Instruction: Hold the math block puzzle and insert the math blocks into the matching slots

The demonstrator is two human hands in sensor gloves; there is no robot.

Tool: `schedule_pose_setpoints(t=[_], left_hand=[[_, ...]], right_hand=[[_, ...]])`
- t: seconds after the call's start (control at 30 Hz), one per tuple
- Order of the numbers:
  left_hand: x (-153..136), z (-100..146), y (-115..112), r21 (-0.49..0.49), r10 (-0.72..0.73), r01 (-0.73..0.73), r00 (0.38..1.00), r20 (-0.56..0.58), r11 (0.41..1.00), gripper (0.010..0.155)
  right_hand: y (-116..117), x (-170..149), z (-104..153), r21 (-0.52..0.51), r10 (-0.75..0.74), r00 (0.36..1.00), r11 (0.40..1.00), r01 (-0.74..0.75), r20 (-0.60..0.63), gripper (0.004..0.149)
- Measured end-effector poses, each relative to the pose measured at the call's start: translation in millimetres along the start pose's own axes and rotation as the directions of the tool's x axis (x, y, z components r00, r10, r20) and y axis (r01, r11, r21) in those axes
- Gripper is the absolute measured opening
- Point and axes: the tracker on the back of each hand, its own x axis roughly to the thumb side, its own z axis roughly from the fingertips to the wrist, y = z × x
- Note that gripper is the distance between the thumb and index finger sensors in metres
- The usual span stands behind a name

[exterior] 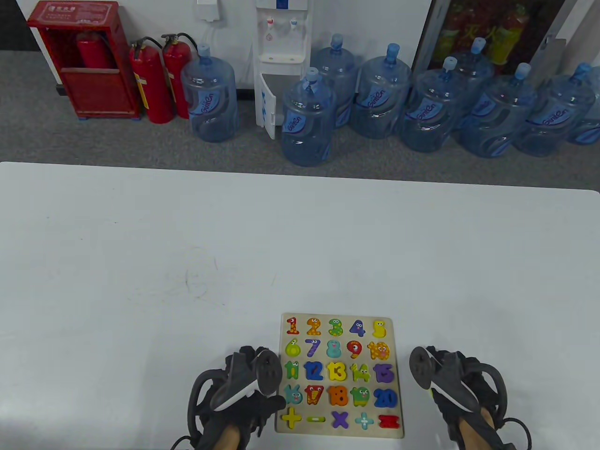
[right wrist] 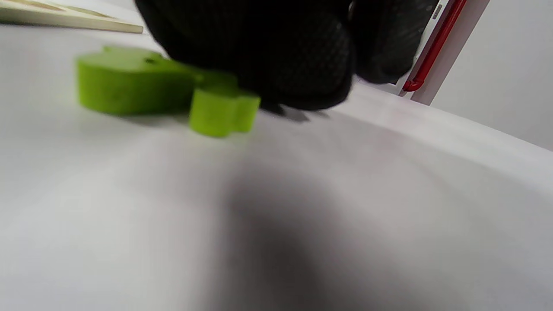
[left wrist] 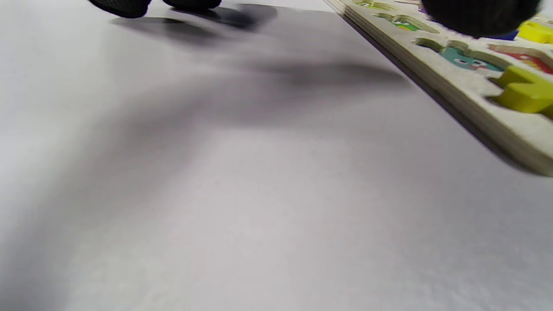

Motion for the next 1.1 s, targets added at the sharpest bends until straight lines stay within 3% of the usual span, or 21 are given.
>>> schedule_pose_setpoints(t=[0.23, 0.33, 0.43, 0.6, 0.67, 0.87, 1.03, 1.1], left_hand=[[0.2, 0.2, 0.1, 0.000, 0.000, 0.000, 1.000, 0.001, 1.000, 0.093], [0.3, 0.2, 0.0, 0.000, 0.000, 0.000, 1.000, 0.002, 1.000, 0.093], [0.4, 0.3, 0.1, -0.001, 0.000, 0.000, 1.000, 0.001, 1.000, 0.093], [0.3, 0.1, 0.2, -0.001, 0.003, -0.003, 1.000, 0.003, 1.000, 0.093], [0.4, 0.2, 0.1, -0.001, 0.002, -0.002, 1.000, 0.003, 1.000, 0.093], [0.6, 0.1, 0.0, -0.002, 0.000, 0.000, 1.000, 0.004, 1.000, 0.093], [0.6, 0.3, 0.0, -0.001, 0.001, -0.001, 1.000, 0.004, 1.000, 0.093], [0.5, 0.2, -0.1, -0.001, 0.001, -0.001, 1.000, 0.004, 1.000, 0.093]], right_hand=[[-8.6, -10.2, 11.0, -0.110, -0.088, 0.996, 0.990, 0.088, 0.005, 0.050], [-10.9, -11.4, 17.2, -0.016, -0.119, 0.987, 0.993, 0.121, 0.105, 0.061], [-11.7, -11.3, 19.9, -0.013, -0.060, 0.993, 0.998, 0.061, 0.103, 0.067], [-3.3, -6.2, 15.5, 0.043, -0.030, 0.994, 0.999, 0.025, 0.108, 0.066], [-2.0, -4.3, 14.1, -0.001, -0.019, 0.997, 1.000, 0.019, 0.071, 0.064], [-1.0, -3.1, 12.5, 0.026, -0.041, 0.999, 0.999, 0.040, 0.032, 0.067], [-1.1, 1.7, 11.6, 0.005, 0.026, 1.000, 1.000, -0.026, 0.005, 0.070], [-7.1, -3.8, 14.3, -0.023, -0.040, 0.999, 0.999, 0.040, 0.006, 0.069]])
